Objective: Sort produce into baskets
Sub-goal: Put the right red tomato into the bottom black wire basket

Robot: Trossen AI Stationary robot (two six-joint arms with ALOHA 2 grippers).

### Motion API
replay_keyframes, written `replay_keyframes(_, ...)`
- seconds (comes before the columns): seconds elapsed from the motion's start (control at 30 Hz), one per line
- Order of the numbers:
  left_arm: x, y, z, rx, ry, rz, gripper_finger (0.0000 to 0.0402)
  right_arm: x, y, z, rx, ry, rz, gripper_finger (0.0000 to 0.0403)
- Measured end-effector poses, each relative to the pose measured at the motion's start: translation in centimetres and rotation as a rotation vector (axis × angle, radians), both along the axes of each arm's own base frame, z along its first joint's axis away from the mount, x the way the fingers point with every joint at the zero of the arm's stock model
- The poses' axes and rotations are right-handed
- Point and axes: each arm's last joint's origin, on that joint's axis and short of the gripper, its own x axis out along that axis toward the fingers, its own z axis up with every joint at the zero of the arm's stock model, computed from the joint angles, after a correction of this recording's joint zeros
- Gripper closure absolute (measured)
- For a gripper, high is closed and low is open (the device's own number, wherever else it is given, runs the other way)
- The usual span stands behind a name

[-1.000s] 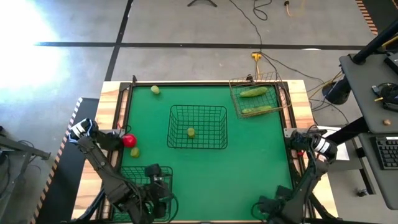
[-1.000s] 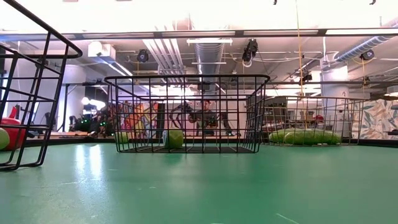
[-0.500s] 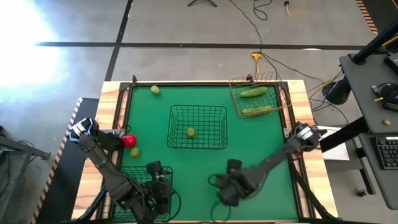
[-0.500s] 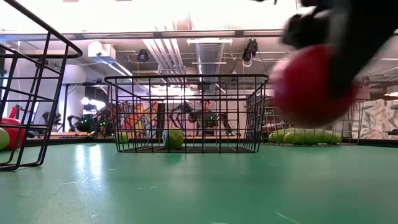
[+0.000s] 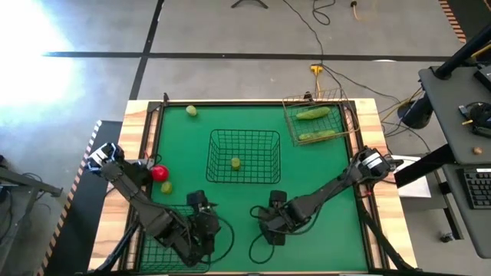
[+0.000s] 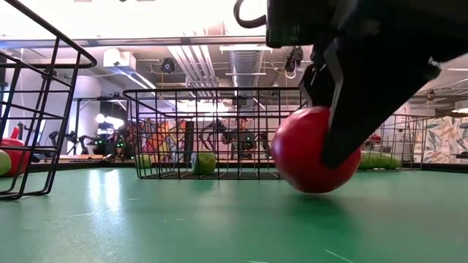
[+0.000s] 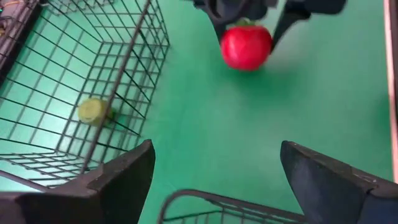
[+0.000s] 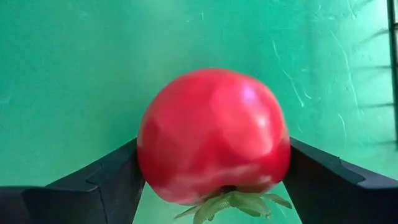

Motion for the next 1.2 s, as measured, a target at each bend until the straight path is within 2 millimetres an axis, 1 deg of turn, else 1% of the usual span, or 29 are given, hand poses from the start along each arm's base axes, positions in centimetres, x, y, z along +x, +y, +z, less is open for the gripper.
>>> replay_keyframes(0.13,0.4,0.9,0.5,-0.018,0.012,-0.003,0.0075,0.0,0.0,-0.2,-0.013,-0.005,0.029,0.008)
replay_keyframes(0.27,1.1,1.5,0.6,-0.034,0.02,-0.009,0.0075,0.1,0.0,-0.2,-0.023,-0.008,0.06,0.0056)
replay_keyframes(0.4,2.0,1.8,0.5,-0.034,0.004,-0.032,0.0075,0.1,0.0,-0.2,-0.028,-0.015,0.076,0.0032)
replay_keyframes(0.53,2.9,2.3,0.5,-0.03,0.013,-0.084,0.0075,0.1,0.2,0.0,-0.025,-0.021,0.081,0.0027)
replay_keyframes(0.73,4.2,2.5,1.0,-0.019,-0.055,-0.161,0.0075,0.0,0.7,0.9,-0.021,-0.054,0.095,0.0027)
replay_keyframes(0.83,4.7,2.9,0.7,-0.002,-0.068,-0.162,0.0075,-0.5,1.0,1.9,-0.032,-0.079,0.094,0.0026)
replay_keyframes(0.93,5.2,3.1,0.3,-0.003,-0.11,-0.142,0.0075,-1.4,1.4,3.4,-0.029,-0.109,0.081,0.0026)
replay_keyframes(1.07,5.8,2.9,-0.9,-0.041,-0.187,-0.134,0.0074,-3.5,2.1,6.2,-0.03,-0.165,0.043,0.0026)
replay_keyframes(1.2,6.5,2.9,-2.3,-0.095,-0.283,-0.12,0.0062,-5.9,3.3,8.6,-0.028,-0.245,0.004,0.0026)
